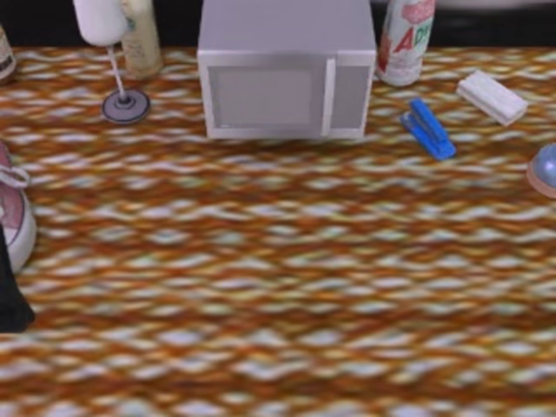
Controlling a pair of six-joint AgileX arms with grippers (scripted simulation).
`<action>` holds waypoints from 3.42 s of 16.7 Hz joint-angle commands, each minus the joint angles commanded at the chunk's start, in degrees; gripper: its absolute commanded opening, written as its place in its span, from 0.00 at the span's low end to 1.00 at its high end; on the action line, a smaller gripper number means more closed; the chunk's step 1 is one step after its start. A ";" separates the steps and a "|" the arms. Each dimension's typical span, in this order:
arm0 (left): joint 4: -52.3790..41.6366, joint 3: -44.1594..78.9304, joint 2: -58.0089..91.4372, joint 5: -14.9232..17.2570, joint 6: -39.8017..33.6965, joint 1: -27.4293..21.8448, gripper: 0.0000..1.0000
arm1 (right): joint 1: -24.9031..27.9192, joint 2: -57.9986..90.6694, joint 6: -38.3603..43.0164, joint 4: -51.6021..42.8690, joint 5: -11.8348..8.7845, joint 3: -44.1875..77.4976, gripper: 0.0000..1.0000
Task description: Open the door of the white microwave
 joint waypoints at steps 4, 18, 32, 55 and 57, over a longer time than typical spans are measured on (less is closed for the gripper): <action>-0.96 1.61 1.74 -0.48 -0.51 -0.84 1.00 | 0.00 0.00 0.00 0.00 0.00 0.00 1.00; -22.67 64.83 72.75 -14.86 -21.05 -24.91 1.00 | 0.00 0.00 0.00 0.00 0.00 0.00 1.00; -40.28 111.90 128.76 -25.81 -36.60 -43.14 1.00 | 0.00 0.00 0.00 0.00 0.00 0.00 1.00; -34.02 119.63 141.24 -23.48 -33.00 -39.28 0.55 | 0.00 0.00 0.00 0.00 0.00 0.00 1.00; -34.02 119.63 141.24 -23.48 -33.00 -39.28 0.40 | 0.00 0.00 0.00 0.00 0.00 0.00 1.00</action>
